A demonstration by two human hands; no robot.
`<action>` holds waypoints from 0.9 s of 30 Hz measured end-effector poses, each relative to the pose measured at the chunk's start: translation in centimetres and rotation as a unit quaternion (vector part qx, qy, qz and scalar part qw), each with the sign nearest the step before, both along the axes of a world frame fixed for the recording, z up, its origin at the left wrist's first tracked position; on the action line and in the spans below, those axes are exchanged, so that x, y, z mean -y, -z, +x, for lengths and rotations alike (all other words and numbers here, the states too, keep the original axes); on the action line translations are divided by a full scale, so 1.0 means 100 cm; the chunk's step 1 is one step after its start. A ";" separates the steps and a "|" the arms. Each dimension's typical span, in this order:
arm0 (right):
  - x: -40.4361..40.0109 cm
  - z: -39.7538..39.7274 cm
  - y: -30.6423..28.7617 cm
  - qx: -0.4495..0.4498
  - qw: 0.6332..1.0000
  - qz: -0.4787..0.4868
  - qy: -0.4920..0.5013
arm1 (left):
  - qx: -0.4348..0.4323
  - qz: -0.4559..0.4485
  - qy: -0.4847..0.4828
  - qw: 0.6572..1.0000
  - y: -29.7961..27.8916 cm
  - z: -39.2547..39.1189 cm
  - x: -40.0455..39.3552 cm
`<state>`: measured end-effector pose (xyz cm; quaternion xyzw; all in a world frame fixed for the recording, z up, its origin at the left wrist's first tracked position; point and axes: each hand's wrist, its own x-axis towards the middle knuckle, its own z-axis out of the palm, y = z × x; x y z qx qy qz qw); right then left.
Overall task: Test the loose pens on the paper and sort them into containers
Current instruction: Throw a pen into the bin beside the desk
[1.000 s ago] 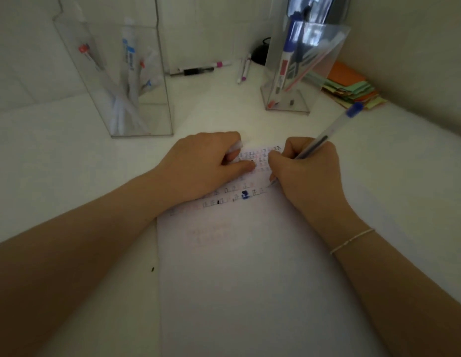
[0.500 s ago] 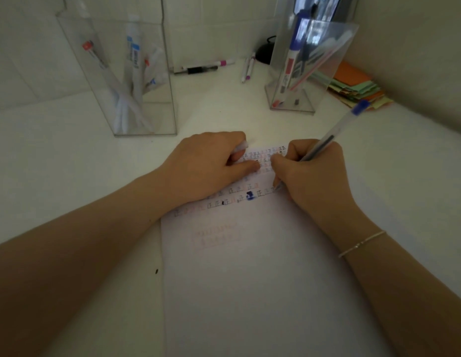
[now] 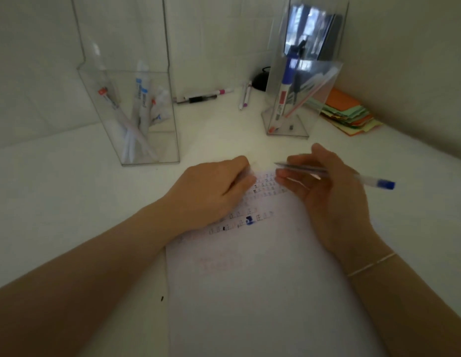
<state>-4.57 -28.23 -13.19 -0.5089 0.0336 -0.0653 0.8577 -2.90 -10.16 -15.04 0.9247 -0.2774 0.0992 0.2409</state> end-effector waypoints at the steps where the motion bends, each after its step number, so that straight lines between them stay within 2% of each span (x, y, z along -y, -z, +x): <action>1: 0.000 -0.001 0.000 0.006 1.000 -0.004 -0.006 | 0.015 0.002 0.010 1.000 -0.001 0.000 0.000; 4: -0.001 -0.002 0.000 0.024 0.998 -0.066 -0.008 | 0.048 0.008 0.032 0.998 -0.002 0.001 0.000; 11: -0.003 -0.003 0.002 0.038 0.989 -0.141 -0.014 | 0.073 0.042 0.042 0.996 0.000 0.003 0.002; 15: -0.003 -0.003 0.003 0.047 0.974 -0.219 -0.022 | 0.136 0.077 0.055 0.986 -0.002 0.000 0.001; 20: 0.000 -0.001 -0.001 0.055 0.972 -0.226 -0.029 | 0.197 0.111 0.048 0.973 -0.005 -0.001 0.002; 22: -0.001 -0.002 -0.005 0.049 0.981 -0.187 -0.034 | 0.180 0.082 0.056 0.979 -0.008 -0.004 0.006; 24: -0.002 -0.002 -0.011 0.044 0.988 -0.142 -0.043 | 0.138 0.011 0.061 0.988 -0.010 -0.010 0.013; 27: -0.006 -0.003 -0.018 0.051 0.991 -0.111 -0.055 | -0.014 -0.147 0.064 0.987 -0.016 -0.019 0.021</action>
